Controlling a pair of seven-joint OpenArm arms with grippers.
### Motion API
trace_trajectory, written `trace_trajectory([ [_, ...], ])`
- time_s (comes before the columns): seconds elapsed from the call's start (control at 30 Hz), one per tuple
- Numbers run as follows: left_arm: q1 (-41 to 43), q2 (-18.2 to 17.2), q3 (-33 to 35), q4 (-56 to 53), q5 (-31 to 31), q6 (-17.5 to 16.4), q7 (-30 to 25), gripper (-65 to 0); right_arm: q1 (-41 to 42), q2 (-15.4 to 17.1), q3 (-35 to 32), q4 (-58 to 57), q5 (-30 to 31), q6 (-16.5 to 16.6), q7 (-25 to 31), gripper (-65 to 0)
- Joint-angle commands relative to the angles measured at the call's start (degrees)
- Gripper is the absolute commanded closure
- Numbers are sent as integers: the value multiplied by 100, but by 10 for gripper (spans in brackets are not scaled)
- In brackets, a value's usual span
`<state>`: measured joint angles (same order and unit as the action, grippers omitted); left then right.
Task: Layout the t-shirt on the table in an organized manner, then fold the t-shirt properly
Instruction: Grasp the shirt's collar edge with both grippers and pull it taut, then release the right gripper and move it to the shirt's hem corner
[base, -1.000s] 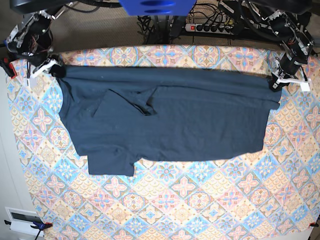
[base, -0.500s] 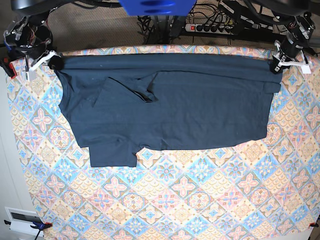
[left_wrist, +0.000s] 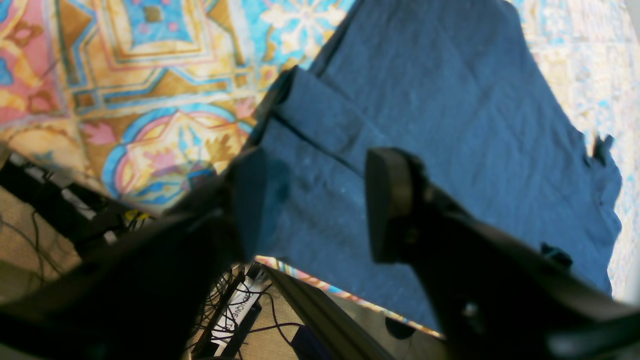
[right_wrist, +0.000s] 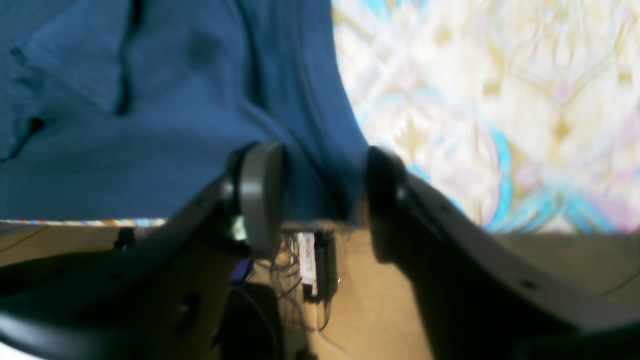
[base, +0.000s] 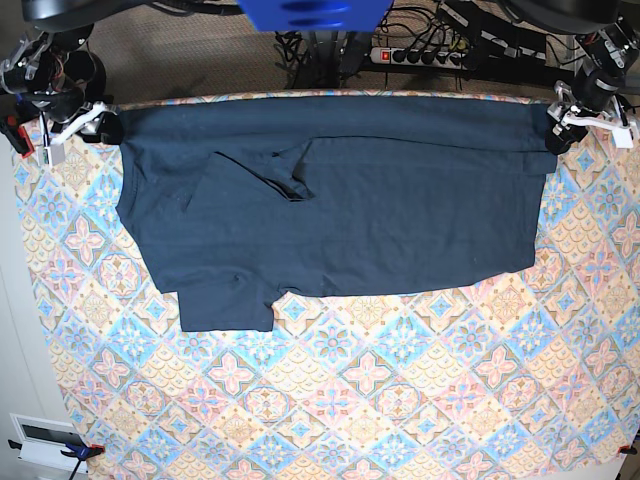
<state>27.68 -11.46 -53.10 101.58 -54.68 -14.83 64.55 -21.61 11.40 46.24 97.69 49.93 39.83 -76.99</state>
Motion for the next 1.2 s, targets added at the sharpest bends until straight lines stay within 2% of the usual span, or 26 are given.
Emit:
trace_trajectory([
  [0.0, -3, -194, -66, 106, -102, -7, -104, -375, 2, 104, 49, 205, 101, 17, 99, -294],
  [0.1, -293, -247, -162, 88, -93, 2, -121, -369, 2, 104, 49, 451, 66, 17, 108, -295],
  [0.23, -918, -256, -523, -9, -49, 10, -95, -370, 11, 104, 145, 838, -373, 17, 372, -298],
  [0.3, -1287, -449, -514, -246, -5, 10, -86, -370, 11, 104, 137, 970, -514, 17, 512, -298],
  [0.47, -2386, -792, 75, -1248, 980, 10, -130, -370, 55, 113, 101, 996, -532, 17, 512, -298],
  [0.6, -3168, -810, 312, -1855, 1753, 10, -130, -370, 55, 341, -224, 987, -532, 17, 547, -296],
  [0.77, -3924, -827, 726, -2549, 2369, 10, -157, -370, 363, 350, -356, 987, -532, 17, 521, -296],
  [1.0, -4056, -818, 1939, -3314, 2580, 10, -1317, -370, 407, 350, -364, 987, -532, 17, 512, -296],
  [1.17, -4241, -748, 2035, -4079, 2580, 10, -1554, -370, 407, 350, -356, 987, -532, 17, 530, -296],
])
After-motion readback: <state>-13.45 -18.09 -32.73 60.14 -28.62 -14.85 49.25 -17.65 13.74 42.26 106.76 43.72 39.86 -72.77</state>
